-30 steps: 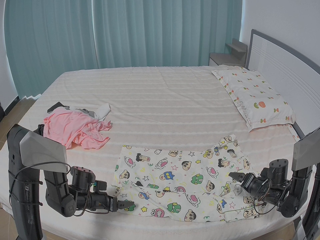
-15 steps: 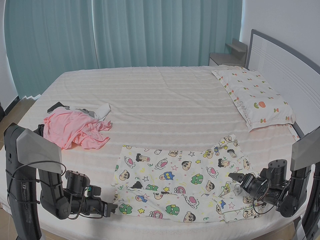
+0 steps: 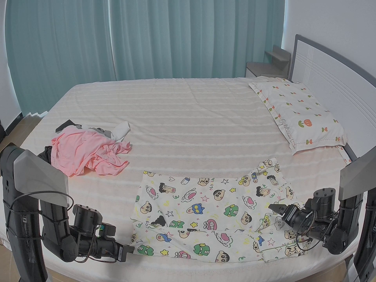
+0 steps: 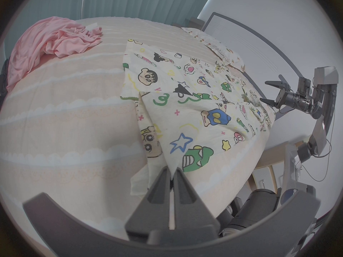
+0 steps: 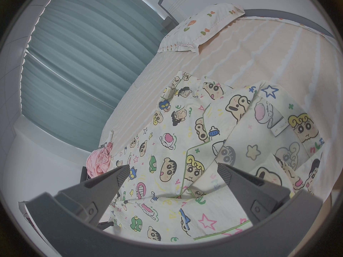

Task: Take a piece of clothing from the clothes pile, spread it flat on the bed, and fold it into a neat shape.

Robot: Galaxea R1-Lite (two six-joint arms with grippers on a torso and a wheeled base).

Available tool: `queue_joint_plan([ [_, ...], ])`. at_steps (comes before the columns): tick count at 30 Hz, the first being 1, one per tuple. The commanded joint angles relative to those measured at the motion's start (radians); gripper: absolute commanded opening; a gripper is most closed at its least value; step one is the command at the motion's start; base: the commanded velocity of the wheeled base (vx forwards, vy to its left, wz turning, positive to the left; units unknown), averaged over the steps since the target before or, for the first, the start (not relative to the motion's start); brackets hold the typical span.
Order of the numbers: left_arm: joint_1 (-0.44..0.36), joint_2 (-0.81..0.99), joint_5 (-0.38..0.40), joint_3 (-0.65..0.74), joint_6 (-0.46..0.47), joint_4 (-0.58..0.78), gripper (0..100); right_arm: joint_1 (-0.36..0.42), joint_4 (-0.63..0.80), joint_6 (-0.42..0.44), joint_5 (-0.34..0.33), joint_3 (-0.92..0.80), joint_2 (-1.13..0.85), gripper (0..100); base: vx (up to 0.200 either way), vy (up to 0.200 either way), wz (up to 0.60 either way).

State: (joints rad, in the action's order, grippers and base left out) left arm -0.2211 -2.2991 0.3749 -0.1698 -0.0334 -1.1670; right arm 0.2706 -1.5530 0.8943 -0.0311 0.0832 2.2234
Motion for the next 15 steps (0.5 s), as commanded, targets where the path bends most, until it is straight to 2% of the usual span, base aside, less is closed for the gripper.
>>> queue_joint_plan([
  [1, 0.0, -0.005, -0.021, -0.005, 0.001, -0.002, 100, -0.005, -0.018, 0.0, -0.001, 0.001, 0.007, 100, 0.0, 0.0, 0.0],
  [7, 0.003, -0.009, -0.014, -0.01, -0.01, -0.019, 100, -0.004, -0.018, -0.005, 0.0, 0.0, 0.009, 100, 0.0, 0.0, 0.0],
  [10, 0.008, 0.0, -0.008, -0.036, -0.045, -0.039, 100, -0.004, -0.018, -0.006, 0.0, -0.002, 0.009, 100, 0.0, 0.0, 0.0],
  [14, 0.003, 0.043, 0.059, -0.091, -0.204, -0.086, 100, -0.002, -0.018, -0.006, 0.0, -0.003, 0.009, 100, 0.0, 0.0, 0.0],
  [15, 0.002, 0.044, 0.073, -0.096, -0.215, -0.088, 100, -0.002, -0.018, -0.006, 0.0, -0.003, 0.009, 100, 0.0, 0.0, 0.0],
])
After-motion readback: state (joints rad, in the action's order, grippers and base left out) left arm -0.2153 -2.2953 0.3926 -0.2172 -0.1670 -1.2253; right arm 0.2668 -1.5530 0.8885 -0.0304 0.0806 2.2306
